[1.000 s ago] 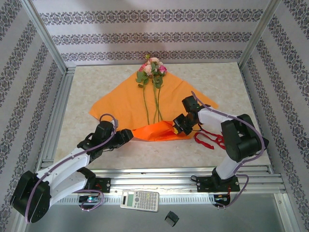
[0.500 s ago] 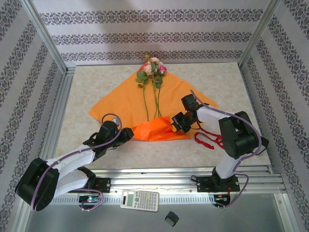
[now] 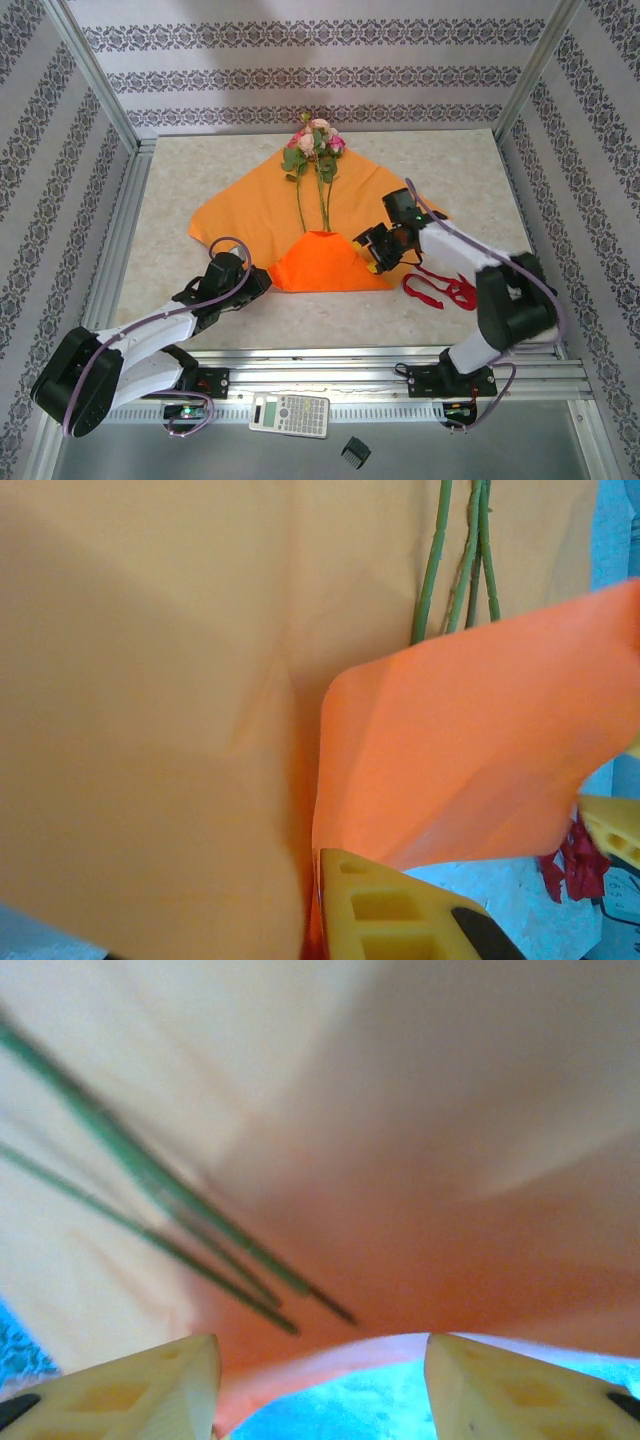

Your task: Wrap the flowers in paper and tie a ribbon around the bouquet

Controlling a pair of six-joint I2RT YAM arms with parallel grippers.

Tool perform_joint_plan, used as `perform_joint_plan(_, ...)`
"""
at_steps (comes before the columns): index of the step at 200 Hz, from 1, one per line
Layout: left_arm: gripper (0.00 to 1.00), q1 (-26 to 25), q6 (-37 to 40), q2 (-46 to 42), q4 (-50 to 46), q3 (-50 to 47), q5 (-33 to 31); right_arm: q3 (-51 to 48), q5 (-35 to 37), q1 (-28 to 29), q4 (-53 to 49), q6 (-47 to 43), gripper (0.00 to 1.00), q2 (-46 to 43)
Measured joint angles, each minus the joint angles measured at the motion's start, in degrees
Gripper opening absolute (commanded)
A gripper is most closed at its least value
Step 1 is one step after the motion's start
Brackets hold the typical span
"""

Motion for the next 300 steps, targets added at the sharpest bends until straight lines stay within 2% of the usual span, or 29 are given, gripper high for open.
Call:
perform_joint_plan(23,0.12,0.00,-1.49,-0.68,-1.27,-0.02,-0.68,-4.87,2.45,4.22,1.27,4.04,0.59,-9.81)
perform_joint_plan(42,0.12,0.00,-3.15,-2.10,-1.77,-0.48,-1.51,-8.98,4.11,11.17,4.83,8.22,0.61,-11.72)
perform_joint_plan(79,0.12,0.00,-8.66,-2.64,-1.99,-1.29,-2.38,-14.62,7.15,24.70,19.67,19.74,0.60,-5.31)
perform_joint_plan(133,0.11,0.00,-14.78,-2.38,-2.38,-0.98,-2.54,-14.60,15.98,36.00,42.66,35.52,0.56,6.34)
perform_joint_plan(158,0.10,0.00,-16.44,-2.29,-2.40,-0.94,-2.51,-14.49,20.04,38.23,52.04,40.02,0.50,12.87)
perform_joint_plan(211,0.07,0.09,-18.45,-2.29,-2.80,-0.55,-1.53,-13.70,28.39,39.60,65.88,43.60,0.33,19.45)
perform_joint_plan(300,0.04,4.61,-18.36,-3.10,-6.29,0.87,2.71,-13.92,32.59,39.60,68.19,44.28,0.03,20.79)
